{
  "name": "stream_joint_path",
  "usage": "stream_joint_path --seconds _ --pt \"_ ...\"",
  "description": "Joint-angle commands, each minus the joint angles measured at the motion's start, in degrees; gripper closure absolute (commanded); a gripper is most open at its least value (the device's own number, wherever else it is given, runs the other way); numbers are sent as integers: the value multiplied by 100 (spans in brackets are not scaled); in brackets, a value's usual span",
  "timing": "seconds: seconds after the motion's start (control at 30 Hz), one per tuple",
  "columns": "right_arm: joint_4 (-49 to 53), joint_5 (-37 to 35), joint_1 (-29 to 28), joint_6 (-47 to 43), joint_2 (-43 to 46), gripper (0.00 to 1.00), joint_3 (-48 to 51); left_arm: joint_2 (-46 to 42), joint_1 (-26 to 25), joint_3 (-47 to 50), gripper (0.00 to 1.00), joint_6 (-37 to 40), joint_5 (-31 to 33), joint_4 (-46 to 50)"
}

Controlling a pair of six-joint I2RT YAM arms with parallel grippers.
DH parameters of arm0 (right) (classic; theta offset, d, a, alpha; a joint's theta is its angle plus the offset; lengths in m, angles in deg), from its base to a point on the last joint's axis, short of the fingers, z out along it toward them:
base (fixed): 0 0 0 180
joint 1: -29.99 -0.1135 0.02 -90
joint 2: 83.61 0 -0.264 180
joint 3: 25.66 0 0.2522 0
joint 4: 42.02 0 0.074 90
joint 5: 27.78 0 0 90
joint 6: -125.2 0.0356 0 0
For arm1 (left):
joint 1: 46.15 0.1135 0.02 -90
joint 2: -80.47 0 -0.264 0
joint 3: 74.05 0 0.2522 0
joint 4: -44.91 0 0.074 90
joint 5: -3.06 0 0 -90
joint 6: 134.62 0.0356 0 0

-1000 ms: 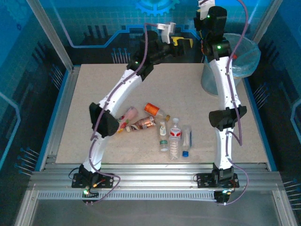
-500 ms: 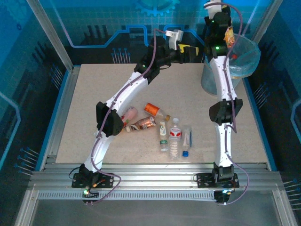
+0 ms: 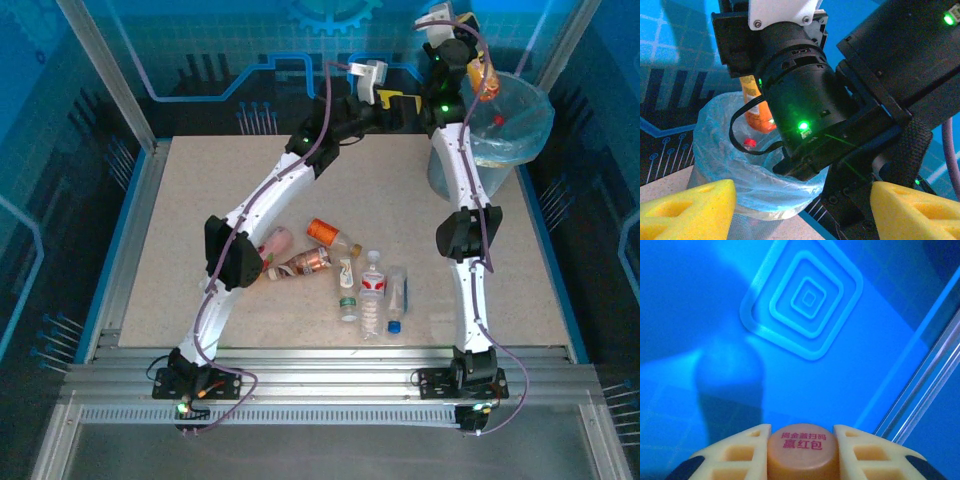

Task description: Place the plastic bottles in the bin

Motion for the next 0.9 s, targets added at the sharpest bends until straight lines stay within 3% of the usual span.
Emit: stream_joint_path --seconds 0.0,0.47,0.7,0.77,0.87 --pt "177 -271 50 1032 237 100 154 93 -3 19 27 -60 70 -110" --pt "67 -702 636 1945 491 100 1311 100 -4 161 28 -74 -6 -39" --pt "-177 -1054 797 1621 620 98 1842 180 -7 217 28 -166 -17 -56" --pt "-192 -1053 848 1747 762 96 2146 202 -4 208 28 -192 -2 -72" --pt "-113 -1103 922 2073 987 85 2558 211 -8 190 28 -217 6 -72"
